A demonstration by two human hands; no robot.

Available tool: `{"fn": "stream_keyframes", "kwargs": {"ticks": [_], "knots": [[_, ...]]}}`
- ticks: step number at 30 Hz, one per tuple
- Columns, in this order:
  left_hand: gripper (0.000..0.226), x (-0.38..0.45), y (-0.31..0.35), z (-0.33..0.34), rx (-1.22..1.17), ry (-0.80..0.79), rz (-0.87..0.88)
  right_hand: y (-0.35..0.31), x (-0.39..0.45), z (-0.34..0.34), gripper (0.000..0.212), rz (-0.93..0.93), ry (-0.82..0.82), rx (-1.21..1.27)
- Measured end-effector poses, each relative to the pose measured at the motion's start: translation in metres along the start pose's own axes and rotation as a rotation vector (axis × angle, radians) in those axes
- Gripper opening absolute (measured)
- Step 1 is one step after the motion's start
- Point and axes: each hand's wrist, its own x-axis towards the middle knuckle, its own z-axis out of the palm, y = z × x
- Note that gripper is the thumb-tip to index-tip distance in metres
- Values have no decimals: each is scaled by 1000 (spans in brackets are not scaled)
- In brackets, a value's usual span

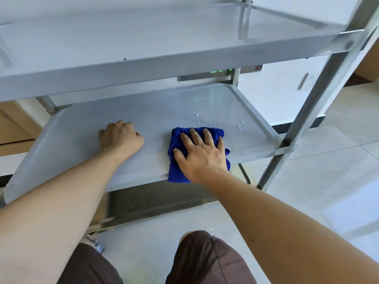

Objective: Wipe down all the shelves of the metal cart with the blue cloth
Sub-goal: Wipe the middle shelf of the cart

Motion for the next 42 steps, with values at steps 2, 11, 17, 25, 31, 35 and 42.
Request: {"fn": "stream_keyframes", "kwargs": {"ticks": [2,11,17,25,31,35,42], "knots": [[38,4,23,2,-65,-36,37,11,-1,-3,67,41,14,-16],[44,10,102,34,-203,-111,139,34,35,-7,71,164,4,-64],[35,6,101,41,-184,-25,185,30,89,-3,70,189,-1,-91],[28,3,100,45,-221,17,216,35,183,9,67,185,34,-113],[33,4,99,45,-241,34,216,39,248,12,65,212,18,-123],[32,5,100,42,-265,27,201,41,261,13,67,203,25,-116],[33,7,101,42,-278,25,181,44,242,13,65,158,17,-107]]}}
